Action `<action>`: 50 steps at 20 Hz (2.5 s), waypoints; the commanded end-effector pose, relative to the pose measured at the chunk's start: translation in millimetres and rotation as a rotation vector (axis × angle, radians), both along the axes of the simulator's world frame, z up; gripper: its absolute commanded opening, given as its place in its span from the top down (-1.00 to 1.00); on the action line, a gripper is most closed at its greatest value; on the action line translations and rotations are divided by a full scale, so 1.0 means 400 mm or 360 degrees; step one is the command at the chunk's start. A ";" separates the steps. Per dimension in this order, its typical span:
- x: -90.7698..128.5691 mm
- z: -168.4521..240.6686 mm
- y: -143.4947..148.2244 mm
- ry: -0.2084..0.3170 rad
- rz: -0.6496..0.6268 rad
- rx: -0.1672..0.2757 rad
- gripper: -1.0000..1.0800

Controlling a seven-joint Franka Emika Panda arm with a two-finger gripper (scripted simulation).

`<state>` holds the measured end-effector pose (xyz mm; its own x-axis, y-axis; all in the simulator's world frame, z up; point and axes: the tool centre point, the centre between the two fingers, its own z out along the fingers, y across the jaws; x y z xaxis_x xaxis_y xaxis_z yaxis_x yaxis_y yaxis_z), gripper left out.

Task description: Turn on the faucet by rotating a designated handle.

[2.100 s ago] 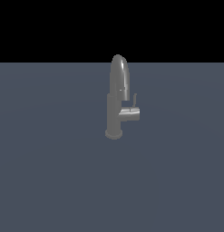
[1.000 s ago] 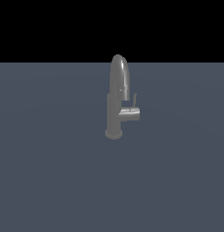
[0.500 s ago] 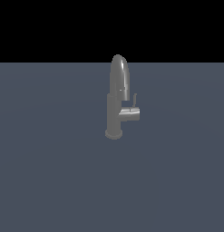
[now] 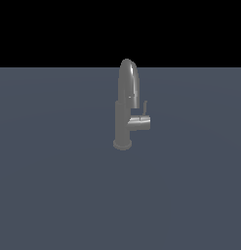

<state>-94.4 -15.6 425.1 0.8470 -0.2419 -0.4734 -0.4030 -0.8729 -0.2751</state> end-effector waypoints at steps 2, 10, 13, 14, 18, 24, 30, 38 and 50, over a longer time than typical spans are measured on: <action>0.045 -0.026 -0.013 0.0086 -0.0077 0.0073 1.00; 0.140 -0.098 -0.046 0.0287 -0.0257 0.0244 1.00; 0.174 -0.130 -0.059 0.0365 -0.0327 0.0311 1.00; 0.185 -0.142 -0.064 0.0392 -0.0351 0.0334 1.00; 0.226 -0.190 -0.083 0.0501 -0.0449 0.0427 1.00; 0.283 -0.276 -0.112 0.0677 -0.0606 0.0578 1.00; 0.331 -0.381 -0.140 0.0874 -0.0784 0.0746 1.00; 0.370 -0.528 -0.165 0.1130 -0.1018 0.0962 1.00; 0.380 -0.658 -0.168 0.1342 -0.1217 0.1138 1.00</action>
